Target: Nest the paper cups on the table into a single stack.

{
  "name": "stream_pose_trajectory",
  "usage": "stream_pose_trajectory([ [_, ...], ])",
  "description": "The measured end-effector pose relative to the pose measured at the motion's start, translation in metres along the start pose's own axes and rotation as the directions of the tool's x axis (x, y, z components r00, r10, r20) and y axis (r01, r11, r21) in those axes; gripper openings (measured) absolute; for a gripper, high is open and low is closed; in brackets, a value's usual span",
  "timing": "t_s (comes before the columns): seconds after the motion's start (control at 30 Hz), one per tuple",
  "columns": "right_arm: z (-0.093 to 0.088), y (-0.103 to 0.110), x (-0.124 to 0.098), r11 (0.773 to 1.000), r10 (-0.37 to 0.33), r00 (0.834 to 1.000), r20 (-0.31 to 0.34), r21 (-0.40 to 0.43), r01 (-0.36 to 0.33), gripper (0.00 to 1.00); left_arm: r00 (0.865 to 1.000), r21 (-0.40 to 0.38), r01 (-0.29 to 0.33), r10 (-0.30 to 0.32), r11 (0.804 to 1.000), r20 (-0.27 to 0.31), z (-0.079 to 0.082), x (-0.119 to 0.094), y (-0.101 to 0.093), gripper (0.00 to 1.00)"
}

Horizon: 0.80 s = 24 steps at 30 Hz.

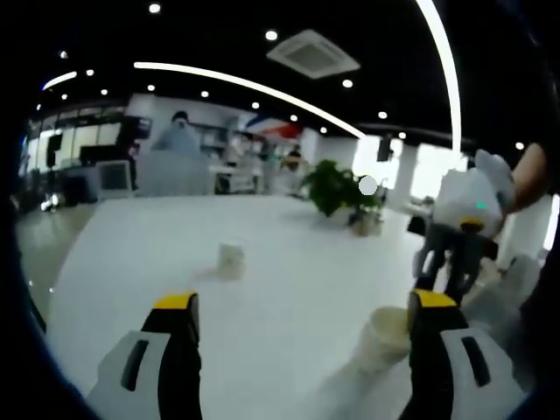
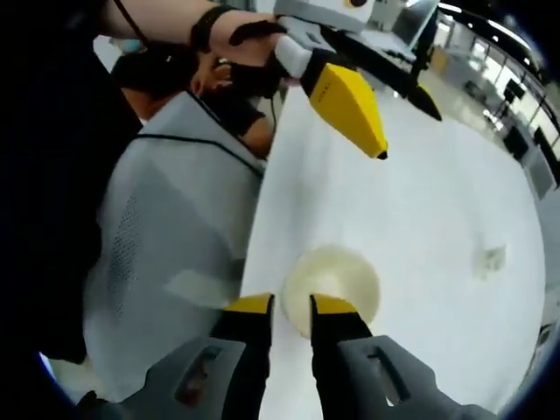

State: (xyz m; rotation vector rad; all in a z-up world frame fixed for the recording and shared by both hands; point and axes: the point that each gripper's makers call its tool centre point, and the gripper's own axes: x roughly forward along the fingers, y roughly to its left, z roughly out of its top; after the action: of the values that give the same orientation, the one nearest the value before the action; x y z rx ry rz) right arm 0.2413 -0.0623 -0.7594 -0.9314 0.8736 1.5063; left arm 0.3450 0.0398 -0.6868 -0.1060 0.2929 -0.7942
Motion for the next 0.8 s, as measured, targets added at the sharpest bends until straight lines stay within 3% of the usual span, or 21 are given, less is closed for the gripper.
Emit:
stream_pose_trajectory([
  [0.3, 0.0, -0.002, -0.006, 0.999, -0.012, 0.999, 0.041, 0.04, 0.011, 0.2, 1.0, -0.008, -0.006, 0.006, 1.0, -0.003, -0.003, -0.002, 0.002, 0.98],
  [0.4, 0.006, -0.001, -0.008, 0.995, -0.006, 0.995, 0.097, 0.1, -0.004, 0.23, 1.0, -0.007, -0.005, 0.005, 1.0, -0.005, -0.004, -0.001, 0.001, 0.98],
  [0.7, 0.009, -0.008, -0.015, 0.983, -0.033, 0.984, 0.177, 0.185, 0.0, 0.34, 1.0, -0.01, -0.002, 0.002, 1.0, -0.005, -0.002, 0.0, 0.001, 0.98],
  [0.8, 0.014, -0.009, -0.021, 0.975, -0.051, 0.972, 0.23, 0.222, -0.001, 0.37, 1.0, -0.007, -0.003, 0.003, 1.0, -0.006, -0.002, 0.001, 0.001, 0.98],
])
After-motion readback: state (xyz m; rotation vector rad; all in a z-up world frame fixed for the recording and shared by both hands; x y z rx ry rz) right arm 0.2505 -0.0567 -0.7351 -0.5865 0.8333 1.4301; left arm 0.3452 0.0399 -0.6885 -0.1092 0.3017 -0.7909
